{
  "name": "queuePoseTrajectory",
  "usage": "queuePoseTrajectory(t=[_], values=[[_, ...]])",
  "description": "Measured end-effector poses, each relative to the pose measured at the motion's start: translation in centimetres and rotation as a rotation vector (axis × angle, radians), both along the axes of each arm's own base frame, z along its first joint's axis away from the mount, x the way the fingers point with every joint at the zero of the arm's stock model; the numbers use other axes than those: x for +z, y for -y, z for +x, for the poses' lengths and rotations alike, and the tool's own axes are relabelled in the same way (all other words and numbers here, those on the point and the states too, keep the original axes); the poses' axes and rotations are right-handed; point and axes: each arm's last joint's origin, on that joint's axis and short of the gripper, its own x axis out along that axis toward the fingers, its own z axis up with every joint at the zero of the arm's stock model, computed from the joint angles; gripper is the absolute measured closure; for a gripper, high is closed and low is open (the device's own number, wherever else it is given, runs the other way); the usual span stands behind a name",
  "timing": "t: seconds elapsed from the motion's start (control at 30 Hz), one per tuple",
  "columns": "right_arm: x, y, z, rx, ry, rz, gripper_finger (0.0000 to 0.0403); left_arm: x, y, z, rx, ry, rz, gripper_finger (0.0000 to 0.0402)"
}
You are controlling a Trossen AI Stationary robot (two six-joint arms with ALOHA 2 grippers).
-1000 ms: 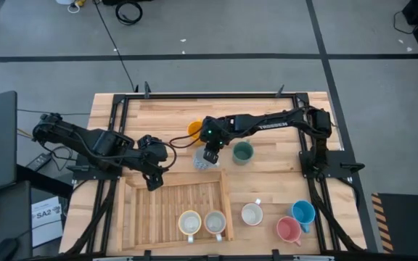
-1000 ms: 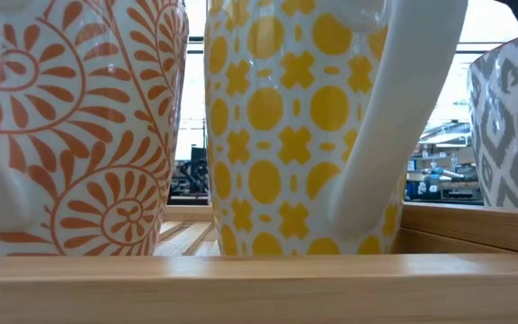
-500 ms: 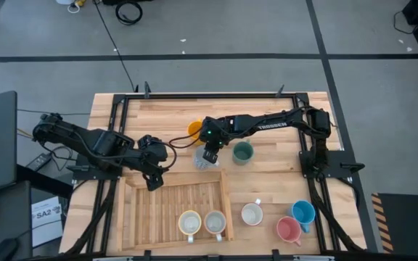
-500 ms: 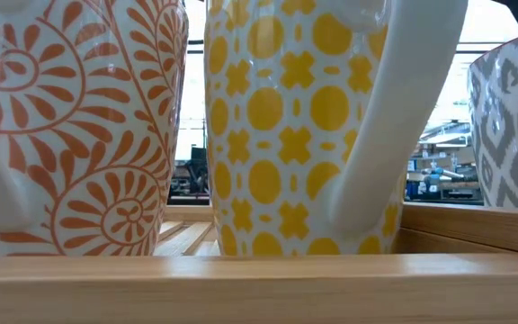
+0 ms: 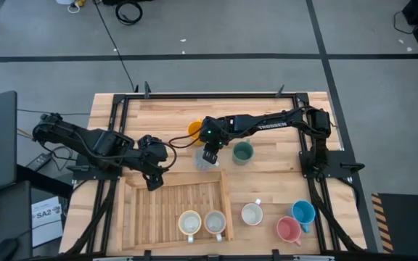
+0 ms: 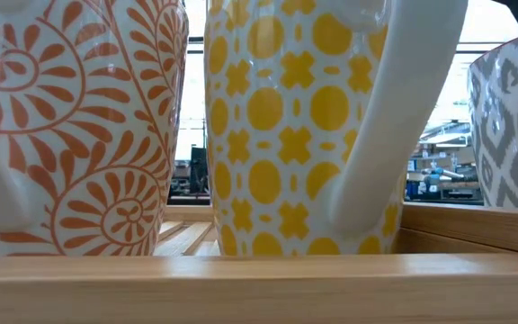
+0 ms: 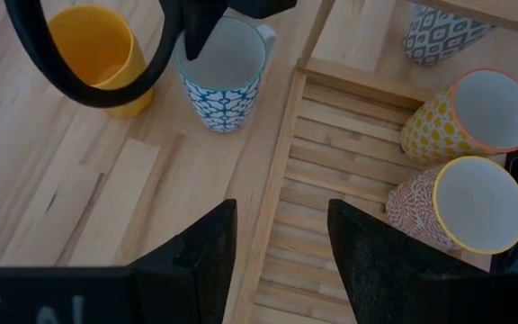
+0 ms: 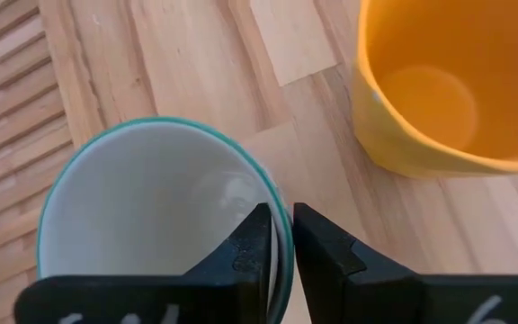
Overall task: Place coffee mugs
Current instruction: Put the blue patterned mug on the shelf
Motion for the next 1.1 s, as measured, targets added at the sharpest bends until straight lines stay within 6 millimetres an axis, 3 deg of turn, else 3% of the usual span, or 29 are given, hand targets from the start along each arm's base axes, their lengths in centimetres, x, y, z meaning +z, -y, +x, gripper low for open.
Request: queuePoseTrajectory(t=[0.47, 0.73, 0.9, 1.1], values=[[0.0, 0.0, 0.0, 0.004, 0.004, 0.006, 0.0277, 0.0, 0.0, 0.0, 0.0, 0.0, 0.0, 0.0219], [0.5, 0.6, -0.2, 0.02, 0.018, 0.028, 0.0269, 0.0, 0.0, 0.0, 0.0, 0.0, 0.0, 0.0219], [3.3, 1.5, -1.4, 0.028, 0.086, 0.035, 0.0269, 0.0, 0.0, 0.0, 0.0, 0.0, 0.0, 0.0219], [8.7, 1.6, -4.9, 0.045, 0.16, 0.006, 0.0269, 0.2, 0.0, 0.4, 0.026, 0.045, 0.023, 0.0219]])
